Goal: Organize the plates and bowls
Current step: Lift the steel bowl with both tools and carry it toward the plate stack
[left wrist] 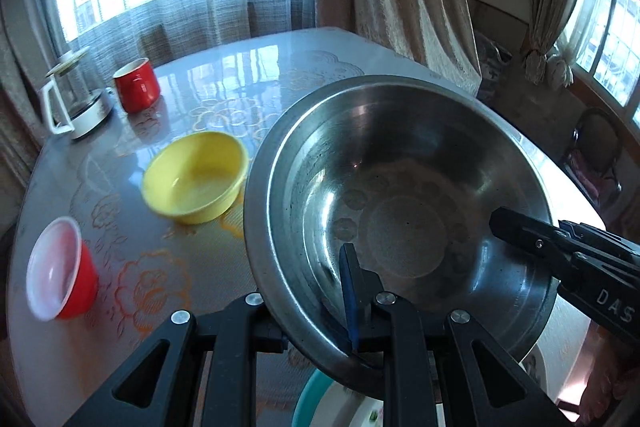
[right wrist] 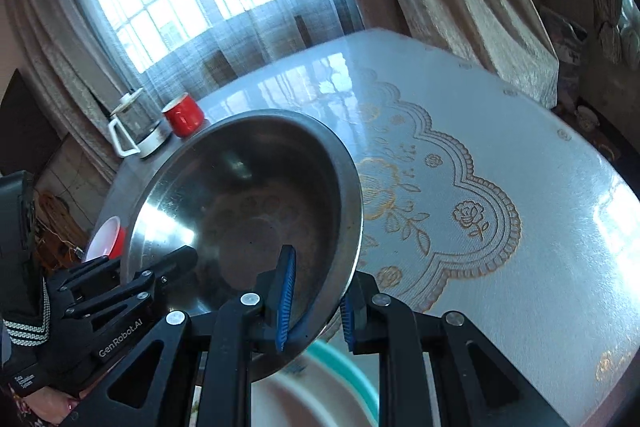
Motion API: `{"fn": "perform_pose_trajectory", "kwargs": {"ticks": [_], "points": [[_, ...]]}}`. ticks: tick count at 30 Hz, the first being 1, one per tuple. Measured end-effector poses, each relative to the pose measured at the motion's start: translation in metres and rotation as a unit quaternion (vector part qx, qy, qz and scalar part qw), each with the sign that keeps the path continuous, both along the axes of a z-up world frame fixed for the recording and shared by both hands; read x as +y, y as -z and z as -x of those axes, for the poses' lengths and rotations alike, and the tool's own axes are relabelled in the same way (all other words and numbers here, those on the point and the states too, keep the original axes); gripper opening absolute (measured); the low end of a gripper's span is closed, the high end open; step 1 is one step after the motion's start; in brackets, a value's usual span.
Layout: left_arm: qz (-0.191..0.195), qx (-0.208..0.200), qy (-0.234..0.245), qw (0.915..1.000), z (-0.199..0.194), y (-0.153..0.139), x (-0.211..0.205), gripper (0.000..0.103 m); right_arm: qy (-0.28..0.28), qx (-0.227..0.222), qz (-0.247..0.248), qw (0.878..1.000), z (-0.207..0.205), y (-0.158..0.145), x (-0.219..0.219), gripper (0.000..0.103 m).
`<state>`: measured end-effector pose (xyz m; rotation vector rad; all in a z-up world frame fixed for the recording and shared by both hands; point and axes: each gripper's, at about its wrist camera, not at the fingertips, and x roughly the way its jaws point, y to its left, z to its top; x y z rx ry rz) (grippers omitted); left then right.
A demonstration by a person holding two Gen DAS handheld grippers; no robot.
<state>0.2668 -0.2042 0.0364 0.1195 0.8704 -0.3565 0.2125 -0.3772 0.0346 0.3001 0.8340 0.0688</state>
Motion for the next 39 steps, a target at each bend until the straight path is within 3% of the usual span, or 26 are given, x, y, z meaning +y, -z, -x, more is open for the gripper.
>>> {"fn": "perform_pose_trajectory", "kwargs": {"ticks": [16,39], "points": [[0.025,-0.007,-0.054,0.9982,0.064,0.004,0.079,0.021,-0.033,-0.023,-0.033,0.999,0.047,-0.009,0.063,0.020],[0.015,-0.015,-0.121,0.9924,0.127,0.020,0.169,0.021,-0.082,-0.007,-0.067,0.994,0.085,0.009,0.149,0.020]]}}
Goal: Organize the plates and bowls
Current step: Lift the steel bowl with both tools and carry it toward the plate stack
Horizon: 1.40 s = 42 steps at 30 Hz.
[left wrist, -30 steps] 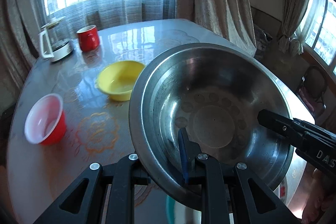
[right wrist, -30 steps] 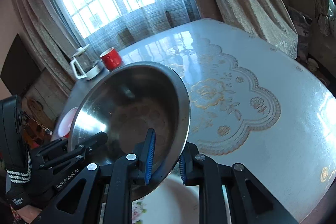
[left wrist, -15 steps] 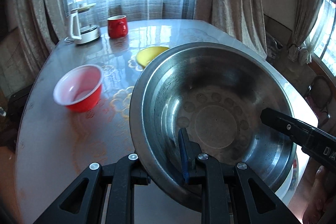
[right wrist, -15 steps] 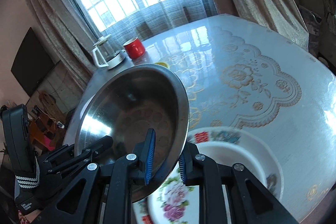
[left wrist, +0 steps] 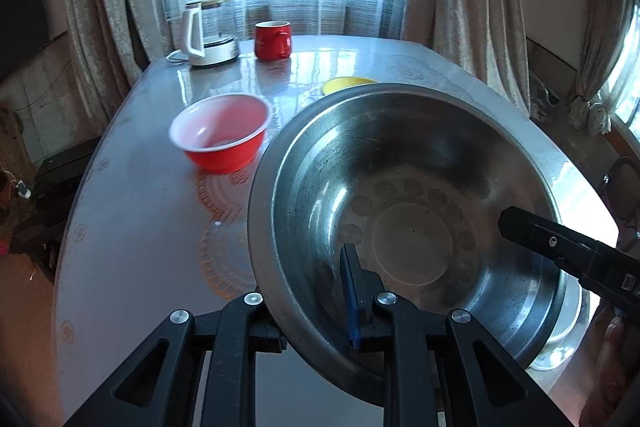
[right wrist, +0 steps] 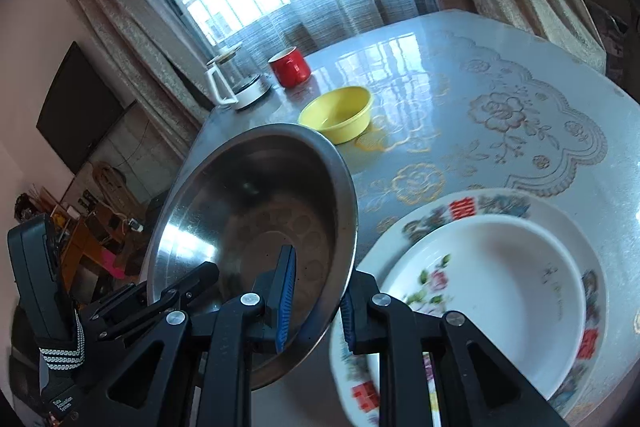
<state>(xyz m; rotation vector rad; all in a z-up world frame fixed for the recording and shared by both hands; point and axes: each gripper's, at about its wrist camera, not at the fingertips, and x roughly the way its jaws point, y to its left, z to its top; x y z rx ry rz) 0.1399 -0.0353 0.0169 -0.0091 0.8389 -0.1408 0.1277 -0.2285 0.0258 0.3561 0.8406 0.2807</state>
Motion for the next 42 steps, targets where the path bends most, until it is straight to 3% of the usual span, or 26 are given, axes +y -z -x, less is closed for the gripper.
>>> {"fn": "perform_pose_trajectory", "kwargs": {"ticks": [12,42], "points": [[-0.009,0.010,-0.021,0.9997,0.010,0.012,0.021,0.022,-0.024,0.023,0.002,0.999,0.001,0.014,0.027,0.021],[-0.025,0.048,-0.049,0.9973,0.005,0.039,0.033,0.022,-0.041,0.081,0.002,0.996,-0.014,0.043,0.046,0.023]]}}
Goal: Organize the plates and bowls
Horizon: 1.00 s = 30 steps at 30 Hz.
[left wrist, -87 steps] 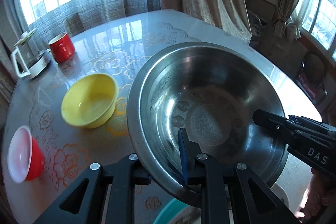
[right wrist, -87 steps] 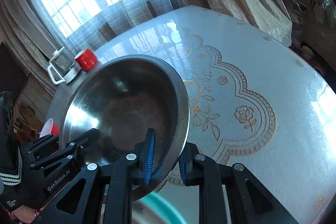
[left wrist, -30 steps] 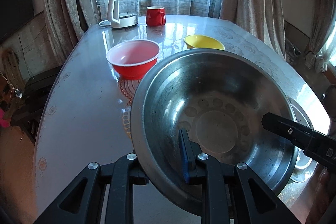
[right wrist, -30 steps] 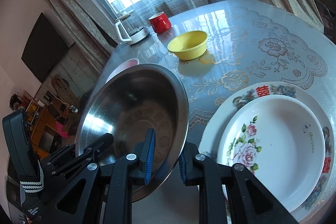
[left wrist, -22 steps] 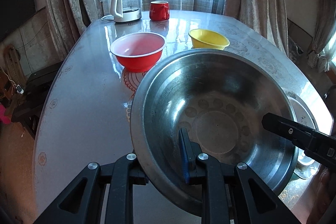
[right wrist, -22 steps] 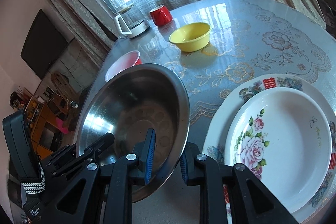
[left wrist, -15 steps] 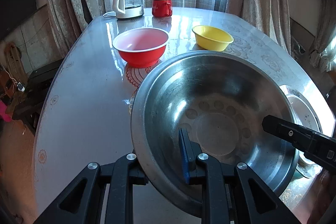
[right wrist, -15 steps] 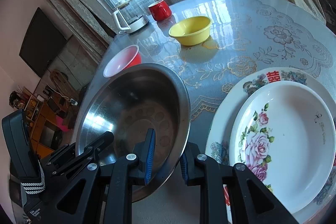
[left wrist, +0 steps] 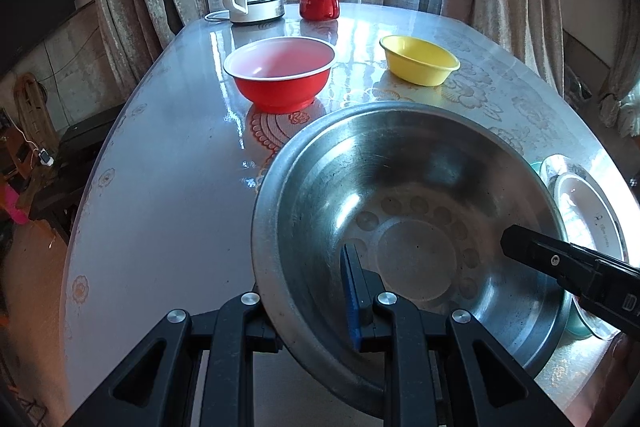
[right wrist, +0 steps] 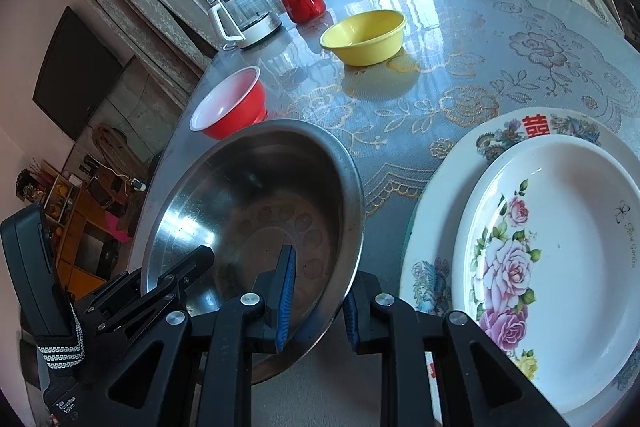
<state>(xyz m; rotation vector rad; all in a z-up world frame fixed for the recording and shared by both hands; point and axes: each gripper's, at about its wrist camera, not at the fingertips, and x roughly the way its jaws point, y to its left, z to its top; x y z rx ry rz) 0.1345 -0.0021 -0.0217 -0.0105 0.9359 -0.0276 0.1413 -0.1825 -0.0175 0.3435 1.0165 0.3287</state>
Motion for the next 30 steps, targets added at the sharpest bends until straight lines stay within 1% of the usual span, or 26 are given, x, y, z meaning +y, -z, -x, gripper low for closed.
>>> {"fn": "perform_pose_trajectory", "kwargs": {"ticks": [9,14,19,27,29,30], "points": [[-0.003,0.005,-0.002,1.0000,-0.002,0.005,-0.002,0.022,-0.002,0.006,-0.002,1.000,-0.004,0.006,0.001,0.023],[-0.004,0.007,-0.006,1.0000,-0.003,0.008,-0.002,0.022,-0.005,0.011,-0.002,1.000,-0.004,0.009,0.002,0.027],[-0.014,0.009,-0.008,0.9998,-0.004,0.012,-0.002,0.022,-0.007,0.015,-0.017,1.000,-0.002,0.010,-0.001,0.032],[-0.020,0.009,-0.009,0.9997,-0.004,0.015,0.000,0.022,-0.008,0.019,-0.022,1.000,0.006,0.006,-0.006,0.032],[-0.021,0.009,-0.010,0.9997,-0.004,0.016,0.000,0.022,-0.011,0.018,-0.024,0.999,0.007,0.006,-0.006,0.029],[-0.021,0.009,-0.009,0.9997,-0.004,0.016,0.000,0.022,-0.012,0.017,-0.017,1.000,0.008,0.006,-0.005,0.025]]}}
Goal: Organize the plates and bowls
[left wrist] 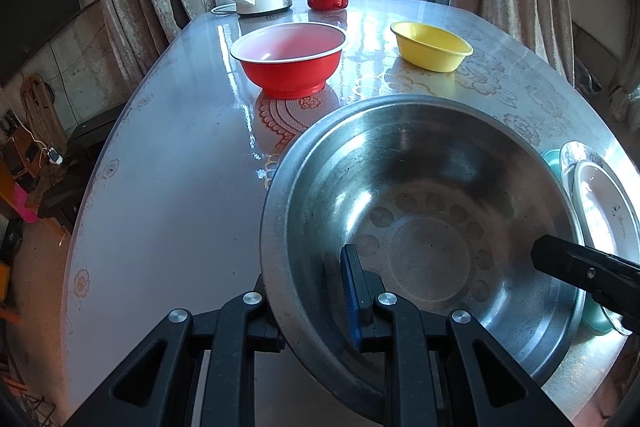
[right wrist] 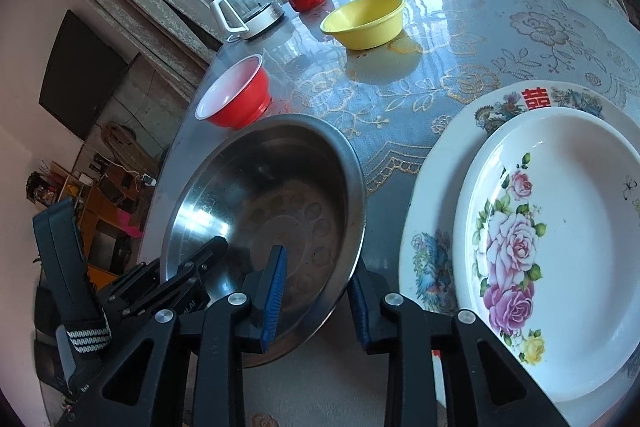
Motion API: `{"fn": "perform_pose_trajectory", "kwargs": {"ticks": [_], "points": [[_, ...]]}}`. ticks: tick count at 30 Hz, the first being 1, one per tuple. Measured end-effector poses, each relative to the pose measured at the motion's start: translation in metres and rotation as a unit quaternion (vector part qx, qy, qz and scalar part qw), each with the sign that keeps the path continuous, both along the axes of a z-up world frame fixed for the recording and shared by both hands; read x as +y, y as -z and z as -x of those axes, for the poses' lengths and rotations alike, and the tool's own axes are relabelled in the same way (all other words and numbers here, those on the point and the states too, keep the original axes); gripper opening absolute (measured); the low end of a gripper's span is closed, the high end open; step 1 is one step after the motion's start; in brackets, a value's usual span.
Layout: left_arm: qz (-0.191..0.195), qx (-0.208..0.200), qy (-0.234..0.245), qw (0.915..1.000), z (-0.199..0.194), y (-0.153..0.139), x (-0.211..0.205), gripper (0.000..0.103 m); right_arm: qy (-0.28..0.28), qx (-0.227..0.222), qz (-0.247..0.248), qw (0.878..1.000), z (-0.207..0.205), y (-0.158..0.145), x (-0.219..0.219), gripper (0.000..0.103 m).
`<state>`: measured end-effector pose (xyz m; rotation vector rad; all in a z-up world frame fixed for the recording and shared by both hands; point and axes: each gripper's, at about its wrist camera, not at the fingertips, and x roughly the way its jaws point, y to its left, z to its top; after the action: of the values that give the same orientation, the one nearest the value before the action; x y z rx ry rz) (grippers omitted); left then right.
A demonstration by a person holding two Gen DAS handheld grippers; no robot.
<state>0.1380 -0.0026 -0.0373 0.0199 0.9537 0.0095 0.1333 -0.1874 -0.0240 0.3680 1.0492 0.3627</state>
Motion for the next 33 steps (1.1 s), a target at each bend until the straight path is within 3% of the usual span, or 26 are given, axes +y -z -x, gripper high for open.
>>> {"fn": "perform_pose_trajectory", "kwargs": {"ticks": [3,15,22,28,31,33], "points": [[0.001,0.001,0.000,1.0000,0.001,0.000,0.001,0.022,0.006,0.002,-0.005,1.000,-0.001,0.003,-0.003,0.019],[0.004,0.003,-0.010,0.9999,0.003,-0.001,0.005,0.022,-0.008,-0.007,-0.001,1.000,-0.008,0.006,0.007,0.019],[0.011,0.005,-0.009,0.9999,0.004,-0.001,0.006,0.024,0.002,-0.007,-0.018,1.000,-0.004,0.004,0.001,0.025],[0.028,0.015,-0.004,0.9995,0.006,-0.003,0.008,0.024,0.021,-0.024,-0.003,0.999,0.000,-0.008,-0.009,0.030],[0.034,0.015,0.001,0.9993,0.009,-0.005,0.007,0.036,0.031,-0.028,-0.006,0.999,0.002,-0.011,-0.016,0.030],[0.027,0.003,0.002,0.9996,0.013,-0.009,0.005,0.052,0.040,-0.031,-0.009,0.999,0.003,-0.014,-0.022,0.031]]}}
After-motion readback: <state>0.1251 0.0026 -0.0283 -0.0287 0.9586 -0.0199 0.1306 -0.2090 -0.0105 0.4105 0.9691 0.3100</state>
